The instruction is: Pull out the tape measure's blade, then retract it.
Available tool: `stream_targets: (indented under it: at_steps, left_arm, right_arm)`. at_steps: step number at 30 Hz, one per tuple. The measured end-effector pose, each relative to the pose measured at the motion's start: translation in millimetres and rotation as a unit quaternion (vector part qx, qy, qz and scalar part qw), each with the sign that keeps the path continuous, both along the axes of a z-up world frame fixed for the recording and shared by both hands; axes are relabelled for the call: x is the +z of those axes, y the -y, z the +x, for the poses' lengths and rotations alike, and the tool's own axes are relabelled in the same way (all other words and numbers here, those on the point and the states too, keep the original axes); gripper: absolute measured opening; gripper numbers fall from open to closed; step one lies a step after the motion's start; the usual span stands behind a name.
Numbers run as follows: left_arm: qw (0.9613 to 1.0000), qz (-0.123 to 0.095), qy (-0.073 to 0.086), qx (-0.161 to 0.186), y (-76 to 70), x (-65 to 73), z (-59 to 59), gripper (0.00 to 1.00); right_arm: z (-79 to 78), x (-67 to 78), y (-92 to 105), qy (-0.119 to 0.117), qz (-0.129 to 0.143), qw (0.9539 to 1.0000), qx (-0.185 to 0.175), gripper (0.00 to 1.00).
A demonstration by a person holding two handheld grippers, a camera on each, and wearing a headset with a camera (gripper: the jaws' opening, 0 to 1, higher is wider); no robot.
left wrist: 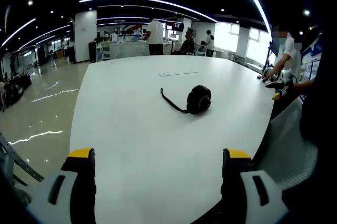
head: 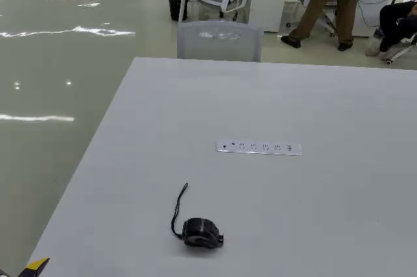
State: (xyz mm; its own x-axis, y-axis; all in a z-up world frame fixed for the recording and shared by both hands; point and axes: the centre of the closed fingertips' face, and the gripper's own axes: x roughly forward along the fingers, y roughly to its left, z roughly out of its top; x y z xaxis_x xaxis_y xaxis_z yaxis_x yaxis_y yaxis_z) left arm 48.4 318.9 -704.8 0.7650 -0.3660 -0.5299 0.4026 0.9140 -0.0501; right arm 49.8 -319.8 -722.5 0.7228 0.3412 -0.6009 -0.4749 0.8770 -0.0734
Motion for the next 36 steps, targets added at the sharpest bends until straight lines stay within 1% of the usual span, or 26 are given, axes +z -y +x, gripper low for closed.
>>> stream_targets:
  at_steps: [2, 5, 7, 9, 11, 13, 17, 19, 22, 27, 29, 33, 36]
  left_arm:
    - [1.0000, 0.001, -0.001, 0.001, -1.2, -0.5, -1.2, 0.99]
    - [1.0000, 0.000, -0.003, -0.001, 3.6, 1.4, -5.5, 0.99]
    - [1.0000, 0.000, -0.003, -0.002, 0.9, -1.9, -7.0, 0.99]
    - [1.0000, 0.003, -0.005, -0.001, 0.8, -1.8, -8.5, 0.99]
    - [1.0000, 0.001, -0.005, 0.000, -1.6, -2.3, -8.6, 0.99]
    - [1.0000, 0.003, -0.004, 0.002, -7.3, -4.0, -9.0, 0.99]
    - [1.0000, 0.005, -0.004, 0.001, -4.8, -1.6, -9.2, 0.99]
    - [1.0000, 0.002, -0.004, 0.003, -6.9, -3.7, -8.9, 0.99]
    - [1.0000, -0.001, -0.004, 0.004, -4.6, -2.3, -8.7, 0.99]
    - [1.0000, 0.001, -0.010, -0.001, -0.5, -3.9, -9.6, 0.99]
    - [0.9999, 0.001, -0.011, -0.003, -0.6, -5.6, -9.8, 0.99]
    - [0.9999, 0.000, -0.012, -0.005, -5.3, -14.6, -8.0, 0.99]
    - [0.9999, 0.001, -0.013, -0.007, -3.3, -14.3, -7.6, 0.99]
  right_arm:
    - [1.4, 1.3, -0.5, 0.001, -0.002, 1.0000, 0.002, 1.00]
    - [2.9, 2.5, 0.5, 0.002, -0.006, 1.0000, 0.004, 1.00]
    - [3.9, 4.2, -0.1, 0.004, -0.006, 1.0000, 0.005, 1.00]
    - [4.8, 3.9, 1.0, 0.005, -0.006, 1.0000, 0.005, 1.00]
    - [5.3, 3.2, 1.7, 0.005, -0.005, 1.0000, 0.005, 1.00]
    - [5.2, 3.8, 1.2, 0.005, -0.007, 0.9999, 0.007, 1.00]
    - [5.9, 4.4, 0.7, 0.004, -0.007, 0.9999, 0.009, 1.00]
    - [5.7, 4.9, 0.2, 0.003, -0.010, 0.9999, 0.012, 1.00]
    - [6.2, 5.6, -0.4, 0.001, -0.008, 0.9999, 0.012, 1.00]
    - [9.2, 5.5, -0.7, 0.005, -0.009, 0.9999, 0.013, 1.00]
    - [10.1, 5.5, -0.1, 0.006, -0.009, 0.9998, 0.014, 1.00]
    - [10.8, 5.6, 0.8, 0.007, -0.010, 0.9998, 0.017, 1.00]
    - [11.9, 5.2, 1.7, 0.007, -0.010, 0.9998, 0.018, 1.00]
